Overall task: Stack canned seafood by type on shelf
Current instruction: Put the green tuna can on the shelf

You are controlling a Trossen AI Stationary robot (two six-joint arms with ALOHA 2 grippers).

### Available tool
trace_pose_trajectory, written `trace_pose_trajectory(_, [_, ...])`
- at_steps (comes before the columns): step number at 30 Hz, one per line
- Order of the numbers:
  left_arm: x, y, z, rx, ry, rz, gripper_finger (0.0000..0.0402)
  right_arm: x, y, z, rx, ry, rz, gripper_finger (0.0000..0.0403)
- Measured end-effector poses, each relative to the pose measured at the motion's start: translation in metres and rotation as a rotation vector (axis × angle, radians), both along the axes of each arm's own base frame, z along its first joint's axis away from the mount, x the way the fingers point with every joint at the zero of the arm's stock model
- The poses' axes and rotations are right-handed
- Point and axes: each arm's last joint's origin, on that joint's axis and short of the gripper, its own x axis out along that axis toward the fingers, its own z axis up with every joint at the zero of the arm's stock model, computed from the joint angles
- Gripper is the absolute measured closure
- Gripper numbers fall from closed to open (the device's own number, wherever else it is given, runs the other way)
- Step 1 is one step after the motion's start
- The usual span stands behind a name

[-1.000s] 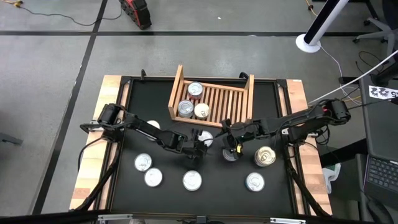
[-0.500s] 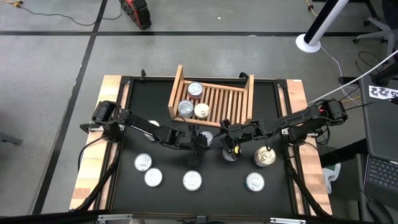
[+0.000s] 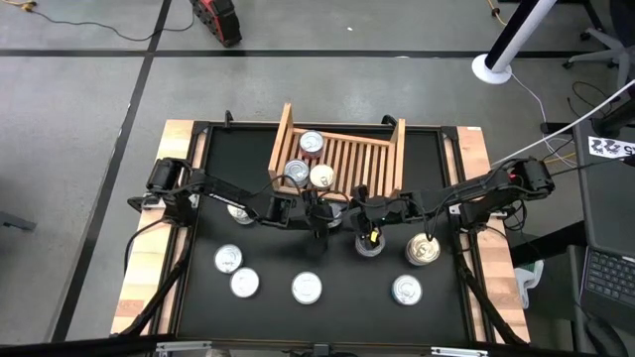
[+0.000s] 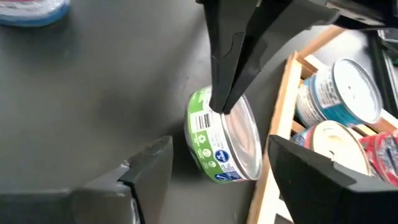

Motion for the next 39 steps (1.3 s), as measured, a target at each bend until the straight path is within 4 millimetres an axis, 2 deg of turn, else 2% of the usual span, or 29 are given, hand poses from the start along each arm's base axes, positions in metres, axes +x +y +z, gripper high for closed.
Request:
trace_pose_trajectory(12, [0.004, 0.011, 0.003, -0.107, -0.064, 0.068, 0.0401, 0.011, -0.001, -0.022, -0.065, 0.036, -0.063, 0.0141])
trace_pose_trajectory(22, [0.007, 0.021, 0.005, -0.162, -0.102, 0.112, 0.0401, 0.013, -0.001, -0.023, -0.091, 0.024, -0.039, 0.0141])
trace_pose_trajectory(39, [0.011, 0.021, 0.009, -0.221, -0.162, 0.089, 0.0401, 0.012, -0.003, -0.025, -0.127, 0.047, -0.071, 0.0141])
